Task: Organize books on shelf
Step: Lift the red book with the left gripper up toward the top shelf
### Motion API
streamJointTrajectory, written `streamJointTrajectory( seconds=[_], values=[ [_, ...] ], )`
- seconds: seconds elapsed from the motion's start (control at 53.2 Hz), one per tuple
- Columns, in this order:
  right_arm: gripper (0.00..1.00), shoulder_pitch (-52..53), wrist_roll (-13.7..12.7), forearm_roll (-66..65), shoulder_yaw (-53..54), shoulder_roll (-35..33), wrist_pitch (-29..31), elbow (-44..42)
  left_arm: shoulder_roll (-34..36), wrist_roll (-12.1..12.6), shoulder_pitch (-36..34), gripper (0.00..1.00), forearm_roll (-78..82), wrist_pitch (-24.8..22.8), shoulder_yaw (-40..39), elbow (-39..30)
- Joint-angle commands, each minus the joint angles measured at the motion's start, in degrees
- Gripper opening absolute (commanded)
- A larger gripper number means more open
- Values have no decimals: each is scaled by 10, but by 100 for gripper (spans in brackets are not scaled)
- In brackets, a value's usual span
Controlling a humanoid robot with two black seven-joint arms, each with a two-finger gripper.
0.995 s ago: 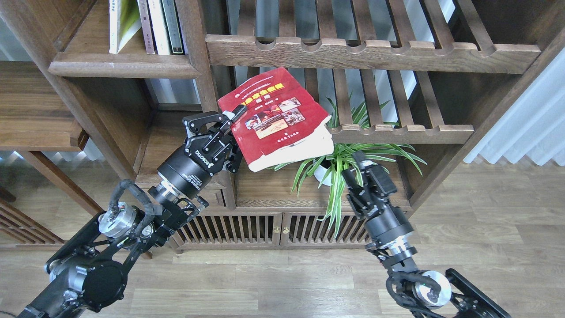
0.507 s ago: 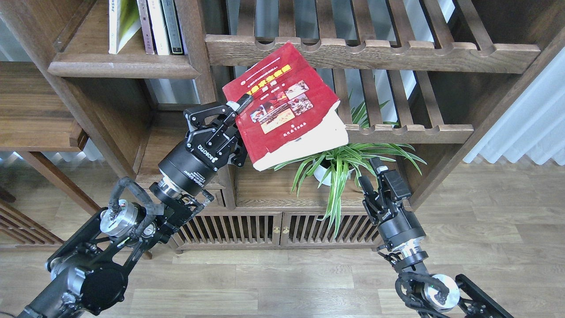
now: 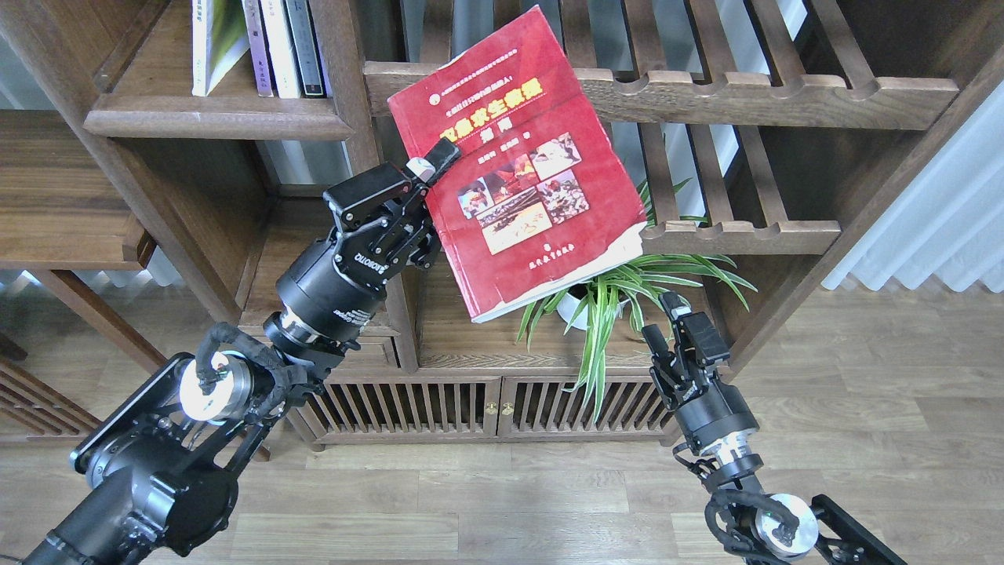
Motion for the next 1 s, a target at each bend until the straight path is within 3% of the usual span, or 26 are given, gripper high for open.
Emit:
streamJointTrajectory(
  seconds=[0.0, 0.394, 0.977],
  values=[
    [81, 4, 0, 0, 0, 0, 0, -7, -1, 0, -2, 5, 25, 0, -14, 1],
    [81, 4, 0, 0, -1, 3, 0, -22, -22, 0, -29, 5, 134, 0, -72, 2],
    [81, 0, 1, 0, -1, 6, 0, -50, -28, 0, -81, 5, 142, 0, -174, -3]
  ],
)
